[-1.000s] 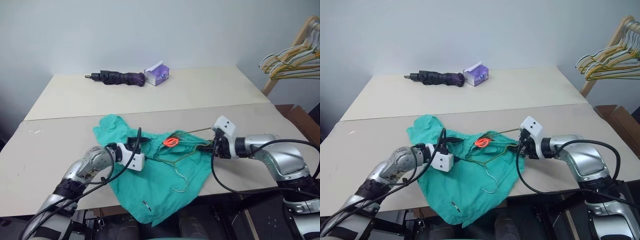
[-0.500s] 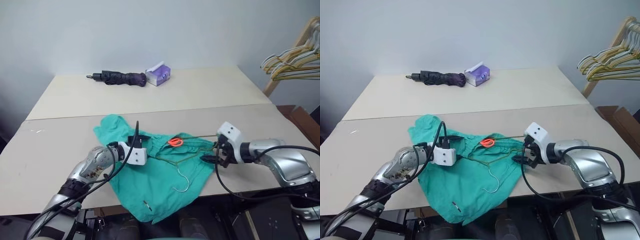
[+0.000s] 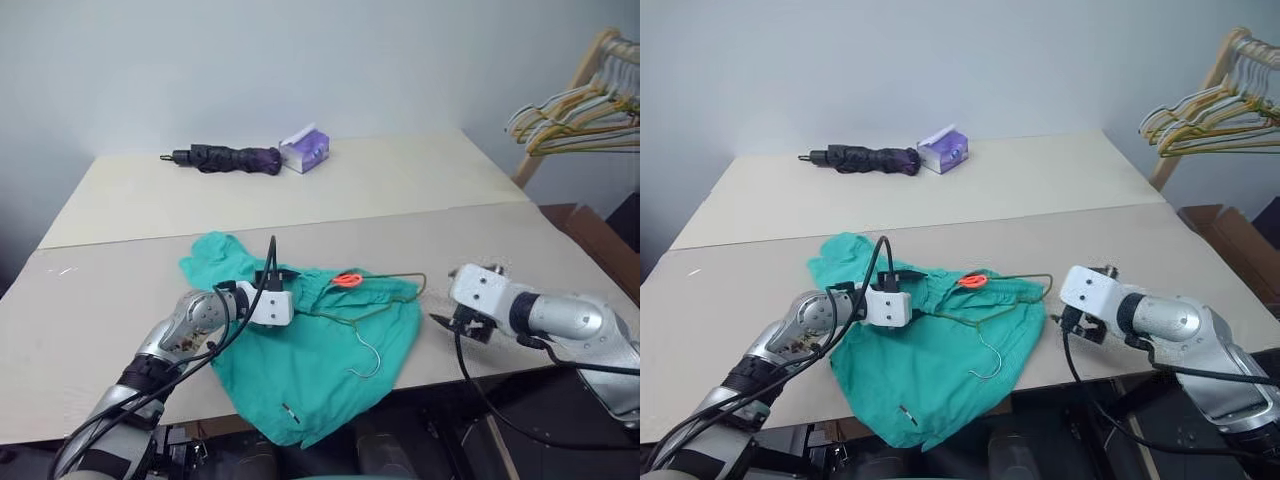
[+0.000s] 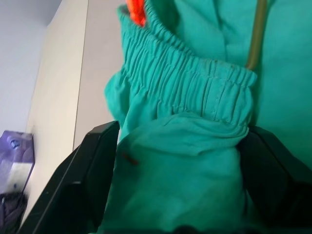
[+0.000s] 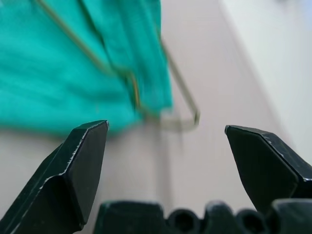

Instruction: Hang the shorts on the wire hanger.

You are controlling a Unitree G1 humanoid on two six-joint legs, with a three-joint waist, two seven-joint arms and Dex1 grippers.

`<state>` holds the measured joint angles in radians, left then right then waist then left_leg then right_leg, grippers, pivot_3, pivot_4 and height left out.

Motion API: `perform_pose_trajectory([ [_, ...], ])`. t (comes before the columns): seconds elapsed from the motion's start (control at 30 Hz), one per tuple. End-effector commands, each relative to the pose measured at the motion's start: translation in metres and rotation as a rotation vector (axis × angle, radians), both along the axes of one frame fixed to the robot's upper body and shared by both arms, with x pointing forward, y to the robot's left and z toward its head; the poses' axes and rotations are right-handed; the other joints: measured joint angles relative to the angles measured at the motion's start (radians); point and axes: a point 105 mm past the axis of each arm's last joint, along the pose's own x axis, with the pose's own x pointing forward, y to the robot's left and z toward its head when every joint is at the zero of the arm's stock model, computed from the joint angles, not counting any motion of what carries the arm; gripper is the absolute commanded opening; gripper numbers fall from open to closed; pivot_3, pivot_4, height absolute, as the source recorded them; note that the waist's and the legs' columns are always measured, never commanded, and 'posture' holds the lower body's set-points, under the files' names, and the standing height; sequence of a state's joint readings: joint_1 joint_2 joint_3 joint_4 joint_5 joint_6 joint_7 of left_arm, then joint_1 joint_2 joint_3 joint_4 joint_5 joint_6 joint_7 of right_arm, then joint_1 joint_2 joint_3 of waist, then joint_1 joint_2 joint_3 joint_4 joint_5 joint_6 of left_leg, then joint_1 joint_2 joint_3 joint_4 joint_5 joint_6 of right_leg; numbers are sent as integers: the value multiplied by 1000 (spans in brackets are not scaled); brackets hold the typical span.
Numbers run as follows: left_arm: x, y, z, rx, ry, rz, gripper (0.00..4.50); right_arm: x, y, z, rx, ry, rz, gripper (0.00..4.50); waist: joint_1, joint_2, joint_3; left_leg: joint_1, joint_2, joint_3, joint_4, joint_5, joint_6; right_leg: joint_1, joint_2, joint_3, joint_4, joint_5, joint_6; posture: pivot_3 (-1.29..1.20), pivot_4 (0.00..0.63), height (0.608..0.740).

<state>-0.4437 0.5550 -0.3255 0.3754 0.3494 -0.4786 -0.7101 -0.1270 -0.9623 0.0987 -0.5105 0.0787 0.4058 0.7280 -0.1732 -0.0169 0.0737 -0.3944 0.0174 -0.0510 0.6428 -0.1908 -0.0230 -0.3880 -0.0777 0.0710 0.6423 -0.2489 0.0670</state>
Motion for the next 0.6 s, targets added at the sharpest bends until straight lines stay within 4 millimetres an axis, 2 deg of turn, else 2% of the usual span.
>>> perform_pose_trajectory([
  [0.03, -3, -4, 0, -17, 23, -21, 3888, 0, 29, 5, -13, -77, 155, 4449, -8, 0, 0, 0, 0, 0, 0, 0, 0, 0, 0, 0, 0, 0, 0, -214, 38, 740],
  [0.13, -6, -4, 3, -25, 26, -27, 3888, 8, 39, -12, -109, -106, 231, 4449, -10, -1, 1, 0, 0, 0, 0, 0, 0, 0, 0, 0, 0, 0, 0, -196, 46, 740],
  [0.27, -8, -2, 3, -25, 27, -29, 3888, 21, 50, -22, -149, -136, 290, 4449, -8, -2, 1, 0, 0, 0, -1, 0, 0, 0, 0, 0, 0, 0, 0, -168, 52, 740],
  [0.47, -8, 2, 5, -26, 24, -17, 3888, 25, 62, -40, -215, -133, 386, 4449, -4, -2, 1, 0, 0, 0, -1, 0, 0, 0, 0, 0, 0, 0, 0, -143, 54, 740],
  [0.57, -9, 3, 6, -25, 23, -14, 3888, 23, 66, -44, -244, -132, 432, 3890, 1, -2, 1, 0, 0, -1, -1, 0, 0, 0, 0, 0, 0, 0, 0, -135, 54, 740],
  [0.6, -9, 4, 6, -25, 22, -13, 3888, 23, 66, -46, -256, -132, 443, 3510, 1, -2, 1, 0, 0, -1, -1, 0, 0, 0, 0, 0, 0, 0, 0, -135, 54, 740],
])
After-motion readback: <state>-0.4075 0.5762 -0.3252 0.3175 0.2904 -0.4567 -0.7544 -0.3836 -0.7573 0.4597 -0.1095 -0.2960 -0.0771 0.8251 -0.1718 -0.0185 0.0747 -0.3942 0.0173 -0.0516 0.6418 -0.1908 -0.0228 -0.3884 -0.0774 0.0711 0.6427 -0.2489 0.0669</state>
